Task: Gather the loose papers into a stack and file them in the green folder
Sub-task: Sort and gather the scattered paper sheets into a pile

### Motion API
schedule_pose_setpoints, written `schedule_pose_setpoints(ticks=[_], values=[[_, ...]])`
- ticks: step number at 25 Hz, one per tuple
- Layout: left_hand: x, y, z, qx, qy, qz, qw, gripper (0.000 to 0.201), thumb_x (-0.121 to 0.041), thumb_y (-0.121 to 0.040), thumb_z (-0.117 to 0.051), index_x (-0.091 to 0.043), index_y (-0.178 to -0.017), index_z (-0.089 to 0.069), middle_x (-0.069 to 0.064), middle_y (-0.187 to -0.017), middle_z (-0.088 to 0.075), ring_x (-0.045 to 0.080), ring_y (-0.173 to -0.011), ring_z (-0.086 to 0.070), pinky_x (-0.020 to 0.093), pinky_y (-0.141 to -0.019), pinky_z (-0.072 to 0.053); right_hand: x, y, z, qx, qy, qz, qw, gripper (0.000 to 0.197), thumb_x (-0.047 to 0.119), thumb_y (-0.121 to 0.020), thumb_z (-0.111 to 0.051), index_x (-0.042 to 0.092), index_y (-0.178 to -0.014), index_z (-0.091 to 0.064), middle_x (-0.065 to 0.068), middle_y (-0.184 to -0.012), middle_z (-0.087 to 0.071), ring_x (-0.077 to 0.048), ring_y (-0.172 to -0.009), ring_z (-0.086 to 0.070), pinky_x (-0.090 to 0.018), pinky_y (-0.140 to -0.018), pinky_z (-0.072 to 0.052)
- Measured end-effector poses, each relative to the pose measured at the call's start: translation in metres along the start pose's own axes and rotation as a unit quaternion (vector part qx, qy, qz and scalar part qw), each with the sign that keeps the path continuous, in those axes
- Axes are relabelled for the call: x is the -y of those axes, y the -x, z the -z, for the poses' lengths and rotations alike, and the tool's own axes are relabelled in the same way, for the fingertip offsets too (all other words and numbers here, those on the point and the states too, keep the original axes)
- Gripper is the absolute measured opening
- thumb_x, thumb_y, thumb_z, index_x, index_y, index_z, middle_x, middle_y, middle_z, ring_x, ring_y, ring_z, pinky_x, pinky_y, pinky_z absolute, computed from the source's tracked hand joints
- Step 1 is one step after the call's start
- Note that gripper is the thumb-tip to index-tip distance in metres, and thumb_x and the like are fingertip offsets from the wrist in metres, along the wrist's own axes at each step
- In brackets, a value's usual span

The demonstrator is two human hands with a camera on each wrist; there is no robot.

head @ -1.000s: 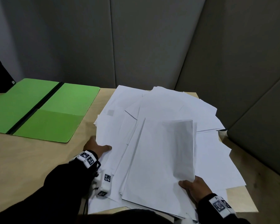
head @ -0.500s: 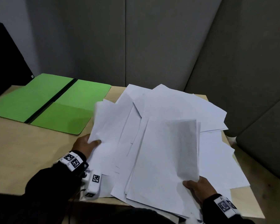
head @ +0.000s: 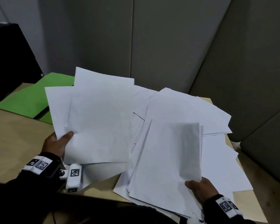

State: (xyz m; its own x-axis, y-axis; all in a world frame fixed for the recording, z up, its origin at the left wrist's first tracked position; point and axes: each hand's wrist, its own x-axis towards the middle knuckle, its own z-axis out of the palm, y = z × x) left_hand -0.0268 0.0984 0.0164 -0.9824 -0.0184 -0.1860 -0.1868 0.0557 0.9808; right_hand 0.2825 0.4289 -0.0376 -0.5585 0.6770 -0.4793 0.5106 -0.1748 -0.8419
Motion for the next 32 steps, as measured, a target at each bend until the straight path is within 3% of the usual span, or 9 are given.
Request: schedule_pose_setpoints(ticks=[6,9,10,13,16,21,24,29,32], values=[[0.022,0.022,-0.063,0.201,-0.059,0.051,0.976,0.024,0.000,-0.079,-0.065,-0.005,-0.102,-0.064,0.005,-0.083,-0.075,0.019,-0.065,-0.067,0.034,-0.077,-0.050,0.004,0.000,-0.002,-0.031,-0.016,-0.001,0.999,0.020,0.016,-0.049,-0.064,0.006,-0.067,-0.063,-0.014,-0.067,-0.065,-0.028,-0.065,-0.058,-0.029,-0.062,-0.046],[0.031,0.028,-0.098,0.271,-0.199,0.016,0.941,0.044,-0.016,-0.075,-0.068,-0.009,-0.117,-0.058,0.009,-0.112,-0.068,0.025,-0.099,-0.065,0.035,-0.092,-0.048,0.007,0.000,-0.002,-0.059,-0.064,-0.039,0.995,0.014,0.024,-0.086,-0.059,0.012,-0.082,-0.064,-0.013,-0.103,-0.062,-0.030,-0.101,-0.057,-0.028,-0.082,-0.036],[0.033,0.029,-0.107,0.283,-0.260,-0.006,0.923,0.051,-0.021,-0.073,-0.069,-0.009,-0.121,-0.056,0.009,-0.118,-0.066,0.025,-0.106,-0.062,0.033,-0.095,-0.046,0.006,-0.001,-0.005,-0.056,-0.092,-0.041,0.993,0.032,0.037,-0.087,-0.057,0.008,-0.098,-0.066,-0.010,-0.111,-0.060,-0.028,-0.109,-0.054,-0.026,-0.089,-0.034],[0.028,0.042,-0.138,0.304,-0.339,-0.043,0.889,0.049,-0.018,-0.080,-0.069,-0.012,-0.125,-0.049,0.008,-0.118,-0.063,0.023,-0.104,-0.059,0.024,-0.084,-0.040,0.001,-0.007,-0.010,-0.053,-0.075,-0.021,0.996,0.105,0.085,-0.038,-0.063,0.006,-0.107,-0.066,-0.017,-0.120,-0.060,-0.027,-0.114,-0.054,-0.037,-0.105,-0.036],[0.028,0.059,-0.170,0.324,-0.357,-0.040,0.875,0.059,-0.020,-0.084,-0.065,-0.012,-0.135,-0.037,0.008,-0.127,-0.057,0.025,-0.112,-0.056,0.024,-0.087,-0.038,0.009,-0.002,-0.008,-0.045,-0.071,-0.023,0.996,0.085,0.053,-0.055,-0.071,-0.003,-0.117,-0.058,-0.017,-0.118,-0.058,-0.026,-0.105,-0.054,-0.030,-0.092,-0.035],[0.038,0.081,-0.206,0.319,-0.349,-0.011,0.881,0.062,-0.019,-0.090,-0.056,-0.018,-0.143,-0.025,0.011,-0.142,-0.046,0.029,-0.125,-0.050,0.031,-0.102,-0.038,-0.004,-0.007,-0.007,-0.036,-0.105,0.000,0.994,0.090,0.054,-0.024,-0.083,0.001,-0.095,-0.069,-0.007,-0.083,-0.075,-0.024,-0.077,-0.070,-0.031,-0.070,-0.052],[0.039,0.091,-0.217,0.335,-0.369,-0.003,0.867,0.065,-0.022,-0.093,-0.051,-0.019,-0.148,-0.015,0.013,-0.145,-0.042,0.030,-0.130,-0.045,0.032,-0.106,-0.036,-0.004,-0.007,-0.008,-0.039,-0.163,-0.029,0.985,0.043,0.021,-0.065,-0.080,-0.002,-0.099,-0.067,-0.003,-0.071,-0.075,-0.019,-0.066,-0.071,-0.028,-0.060,-0.054],[0.039,0.091,-0.218,0.400,-0.443,-0.036,0.801,0.076,-0.022,-0.092,-0.046,-0.024,-0.151,0.002,0.013,-0.145,-0.041,0.028,-0.126,-0.048,0.029,-0.099,-0.038,-0.002,-0.011,-0.001,-0.078,-0.064,-0.040,0.994,0.047,0.019,-0.052,-0.066,-0.010,-0.089,-0.066,-0.016,-0.073,-0.065,-0.030,-0.070,-0.061,-0.033,-0.064,-0.046],[0.039,0.076,-0.208,0.444,-0.480,-0.071,0.753,0.084,-0.027,-0.087,-0.051,-0.025,-0.152,0.002,0.009,-0.146,-0.038,0.024,-0.128,-0.046,0.028,-0.100,-0.039,0.001,-0.007,0.001,-0.075,-0.021,-0.040,0.996,0.026,0.015,-0.058,-0.067,-0.002,-0.077,-0.065,-0.013,-0.065,-0.065,-0.027,-0.063,-0.059,-0.032,-0.061,-0.046]])
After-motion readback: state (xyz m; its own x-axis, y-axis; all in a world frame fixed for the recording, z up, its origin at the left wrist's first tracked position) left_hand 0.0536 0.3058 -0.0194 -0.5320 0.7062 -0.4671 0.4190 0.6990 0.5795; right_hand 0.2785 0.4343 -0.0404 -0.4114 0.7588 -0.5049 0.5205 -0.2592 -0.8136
